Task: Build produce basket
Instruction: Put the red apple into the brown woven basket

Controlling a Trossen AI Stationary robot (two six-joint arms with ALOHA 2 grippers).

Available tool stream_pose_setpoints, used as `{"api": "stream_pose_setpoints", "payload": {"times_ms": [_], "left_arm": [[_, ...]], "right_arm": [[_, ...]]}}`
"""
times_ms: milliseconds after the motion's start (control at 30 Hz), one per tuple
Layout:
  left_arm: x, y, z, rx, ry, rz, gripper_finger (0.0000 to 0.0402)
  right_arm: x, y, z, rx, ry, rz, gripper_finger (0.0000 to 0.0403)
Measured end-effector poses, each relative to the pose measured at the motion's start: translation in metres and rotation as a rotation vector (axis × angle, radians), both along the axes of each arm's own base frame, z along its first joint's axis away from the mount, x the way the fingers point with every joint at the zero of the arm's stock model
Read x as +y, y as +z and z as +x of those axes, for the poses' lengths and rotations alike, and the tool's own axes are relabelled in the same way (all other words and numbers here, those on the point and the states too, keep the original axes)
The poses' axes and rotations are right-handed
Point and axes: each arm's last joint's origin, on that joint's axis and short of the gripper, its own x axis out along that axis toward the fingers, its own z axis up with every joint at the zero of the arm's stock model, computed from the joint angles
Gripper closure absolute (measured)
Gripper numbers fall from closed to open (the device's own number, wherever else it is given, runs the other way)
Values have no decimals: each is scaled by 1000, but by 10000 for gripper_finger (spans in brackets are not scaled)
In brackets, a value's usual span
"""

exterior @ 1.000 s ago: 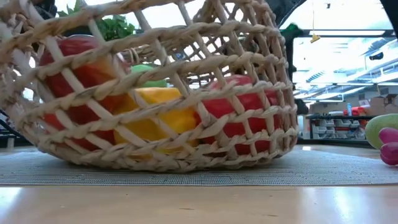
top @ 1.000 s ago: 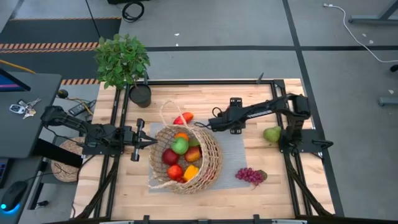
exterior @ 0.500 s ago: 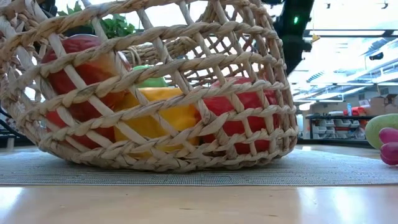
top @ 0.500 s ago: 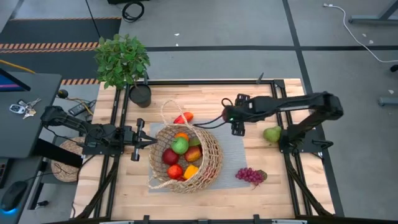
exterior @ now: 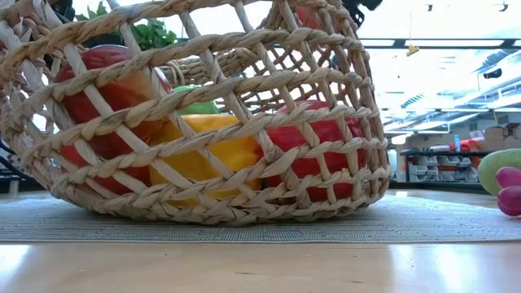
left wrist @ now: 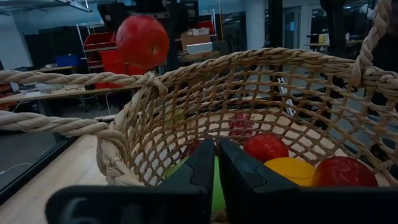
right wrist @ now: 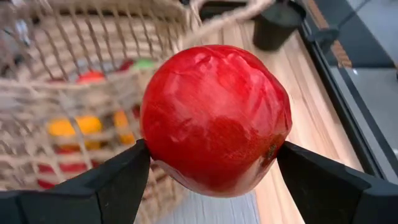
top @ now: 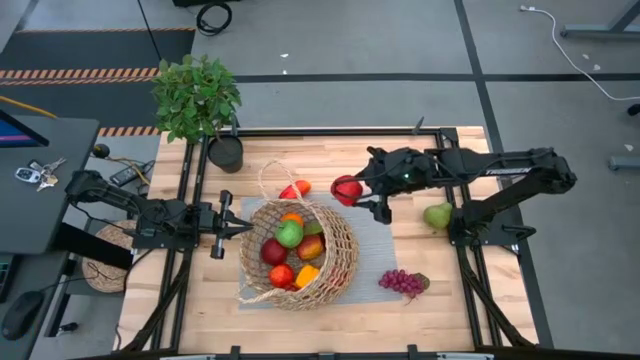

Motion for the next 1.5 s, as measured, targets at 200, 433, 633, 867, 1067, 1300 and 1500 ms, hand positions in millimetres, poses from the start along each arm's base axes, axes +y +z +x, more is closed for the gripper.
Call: {"api": "stream_pose_setpoints", "payload": {"times_ms": [200,433,633,867,1067,1300,1500], "left_arm": [[0,0,0,0,0,0,366],[0,0,0,0,0,0,373],[0,0,0,0,0,0,369],[0,0,0,0,0,0,369],[0,0,0,0,-1,0,373],[0,0,0,0,0,0,366],[0,0,0,0,0,0,372]], "right_arm": [[8,6,7,-91,7,36,55],[11,14,10,-185,16,129,55],[14,19,13,-241,43,146,55],[23,29,16,-347,117,145,55],[34,34,17,-397,185,136,55],[42,39,17,-452,217,144,55],[45,43,17,-486,216,174,55]]}}
